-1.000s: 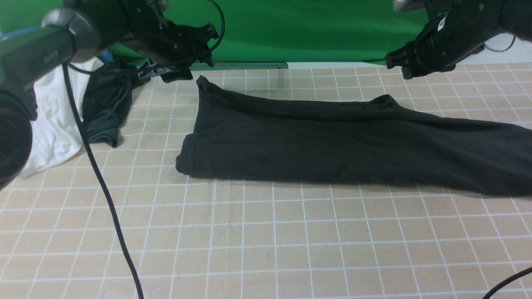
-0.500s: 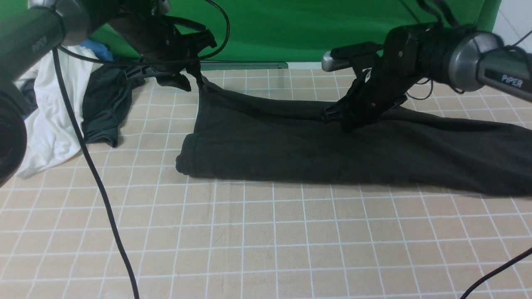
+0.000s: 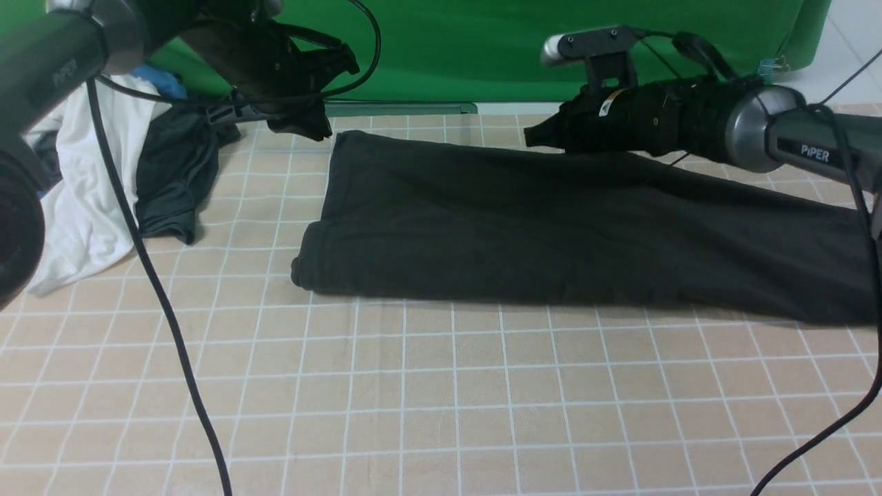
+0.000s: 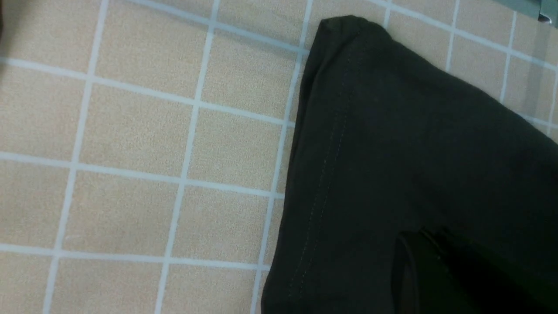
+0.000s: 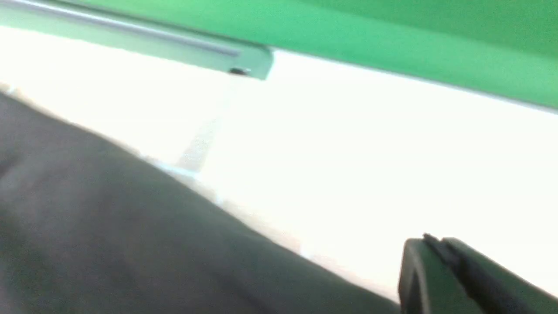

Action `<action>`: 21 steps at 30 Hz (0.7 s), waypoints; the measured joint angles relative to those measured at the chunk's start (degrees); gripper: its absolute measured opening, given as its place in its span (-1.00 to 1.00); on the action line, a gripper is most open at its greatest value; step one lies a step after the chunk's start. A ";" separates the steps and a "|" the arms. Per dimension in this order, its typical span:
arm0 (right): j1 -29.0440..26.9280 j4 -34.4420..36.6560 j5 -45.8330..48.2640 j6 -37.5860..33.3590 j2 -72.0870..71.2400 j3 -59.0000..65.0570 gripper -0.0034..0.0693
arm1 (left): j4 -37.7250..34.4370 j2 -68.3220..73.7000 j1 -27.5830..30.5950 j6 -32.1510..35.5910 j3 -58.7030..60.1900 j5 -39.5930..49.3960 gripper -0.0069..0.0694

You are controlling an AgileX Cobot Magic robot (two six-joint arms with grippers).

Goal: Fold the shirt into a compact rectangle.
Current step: 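Pull the folded dark garment lengthwise by its ends to straighten it flat on the table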

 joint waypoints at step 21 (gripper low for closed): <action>-8.24 -0.83 56.22 -7.54 -15.11 -13.42 -0.83 | -0.69 -5.05 0.00 2.70 13.43 15.95 -0.10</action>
